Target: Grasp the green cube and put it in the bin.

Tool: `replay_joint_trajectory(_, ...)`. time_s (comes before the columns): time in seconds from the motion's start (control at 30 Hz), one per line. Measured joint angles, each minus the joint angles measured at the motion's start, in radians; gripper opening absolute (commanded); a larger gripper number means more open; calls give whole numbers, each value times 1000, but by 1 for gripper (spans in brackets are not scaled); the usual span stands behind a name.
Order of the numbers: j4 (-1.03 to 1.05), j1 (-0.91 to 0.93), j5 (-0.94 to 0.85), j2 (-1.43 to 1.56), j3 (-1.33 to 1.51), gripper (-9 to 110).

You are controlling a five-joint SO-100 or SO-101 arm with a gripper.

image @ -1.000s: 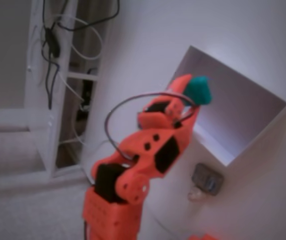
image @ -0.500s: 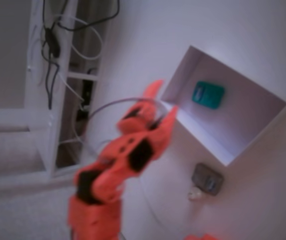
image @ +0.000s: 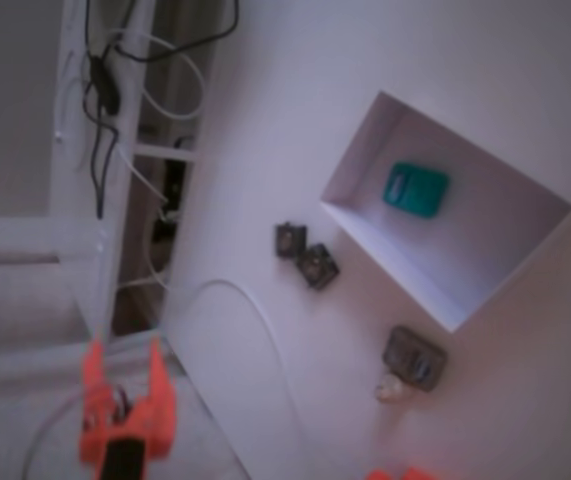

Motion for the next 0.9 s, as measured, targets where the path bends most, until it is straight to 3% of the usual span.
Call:
replay_joint_trajectory(0.3, 20, -77, 0, 476, 431, 22)
replay_joint_trajectory(0.57, 198, -166, 0, 842, 638, 22)
replay_joint_trajectory(0.9, 390, -204, 9, 868, 723, 23)
